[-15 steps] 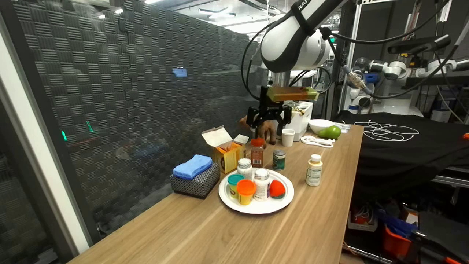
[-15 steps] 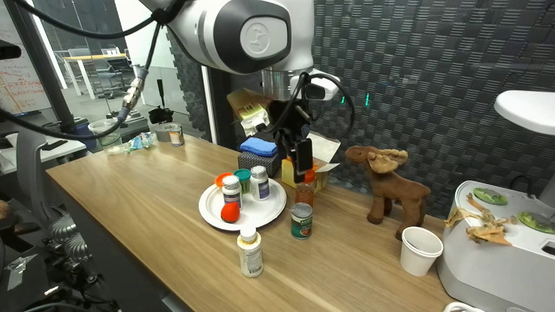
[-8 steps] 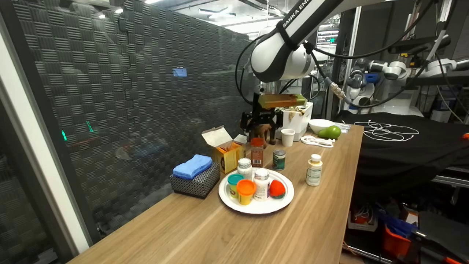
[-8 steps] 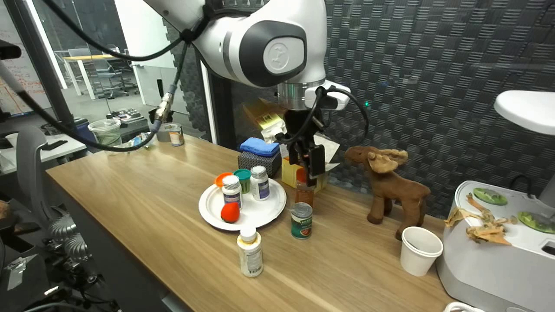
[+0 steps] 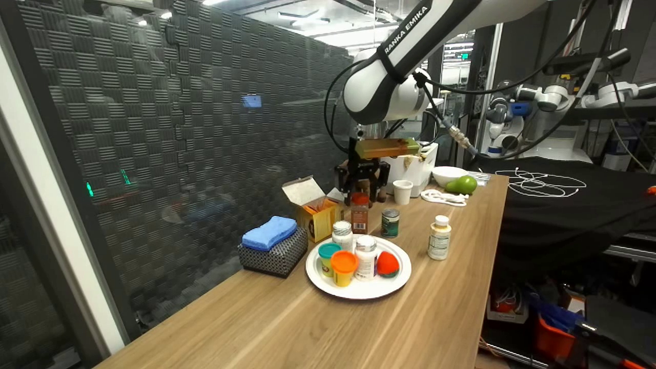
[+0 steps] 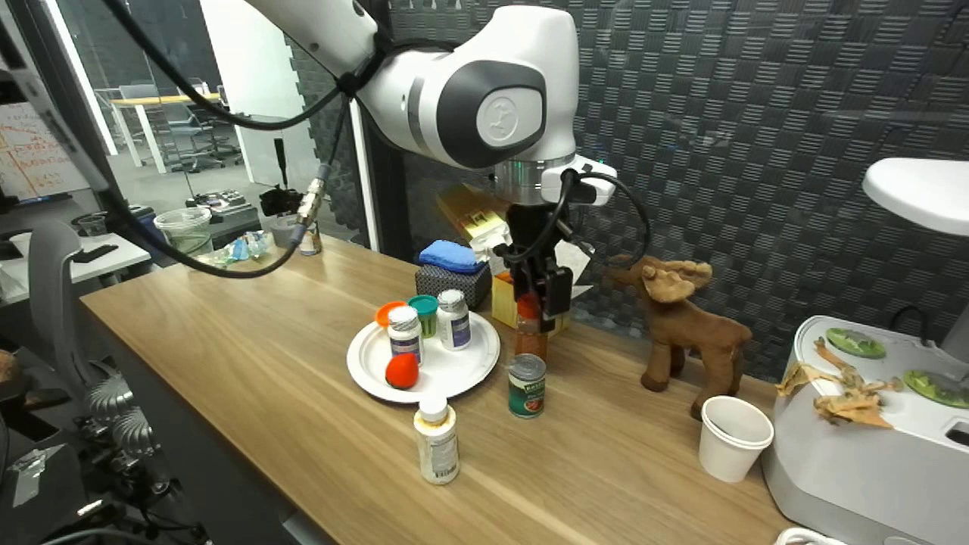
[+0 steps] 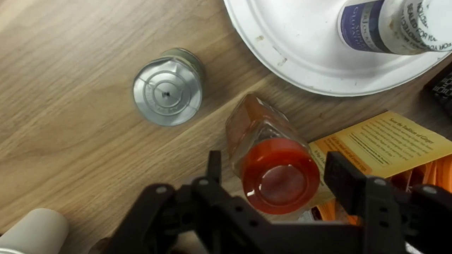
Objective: Pick up all the smaller bottles and the orange object, and put them in the plate
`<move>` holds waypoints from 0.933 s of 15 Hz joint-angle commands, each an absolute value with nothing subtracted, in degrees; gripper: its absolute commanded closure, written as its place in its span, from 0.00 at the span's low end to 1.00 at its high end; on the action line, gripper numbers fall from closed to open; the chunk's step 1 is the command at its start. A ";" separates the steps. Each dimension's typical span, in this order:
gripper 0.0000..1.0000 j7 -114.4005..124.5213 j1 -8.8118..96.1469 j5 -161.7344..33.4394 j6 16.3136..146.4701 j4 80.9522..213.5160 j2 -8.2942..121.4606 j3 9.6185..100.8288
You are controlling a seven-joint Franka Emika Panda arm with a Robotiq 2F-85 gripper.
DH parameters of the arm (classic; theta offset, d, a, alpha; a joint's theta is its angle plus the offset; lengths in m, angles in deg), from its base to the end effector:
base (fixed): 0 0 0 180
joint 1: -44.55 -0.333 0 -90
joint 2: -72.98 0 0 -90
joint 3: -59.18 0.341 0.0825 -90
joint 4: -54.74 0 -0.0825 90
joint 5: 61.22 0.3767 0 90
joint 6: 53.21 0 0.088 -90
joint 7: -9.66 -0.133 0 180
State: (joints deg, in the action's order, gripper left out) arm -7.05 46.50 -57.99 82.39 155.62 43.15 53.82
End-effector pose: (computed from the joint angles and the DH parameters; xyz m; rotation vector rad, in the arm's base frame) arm 0.6751 -0.0789 0.2809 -3.0593 0.6896 -0.1384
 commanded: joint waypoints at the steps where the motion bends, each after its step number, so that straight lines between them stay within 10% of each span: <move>1: 0.54 -8.11 45.65 -58.40 81.84 156.05 44.77 53.38; 4: 0.76 -10.12 44.44 -59.53 82.71 158.34 47.24 52.78; 14: 0.76 -25.86 37.00 -69.61 81.44 168.72 58.00 52.12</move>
State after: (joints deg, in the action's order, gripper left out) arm -21.35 39.05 -66.88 82.17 163.90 53.28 52.58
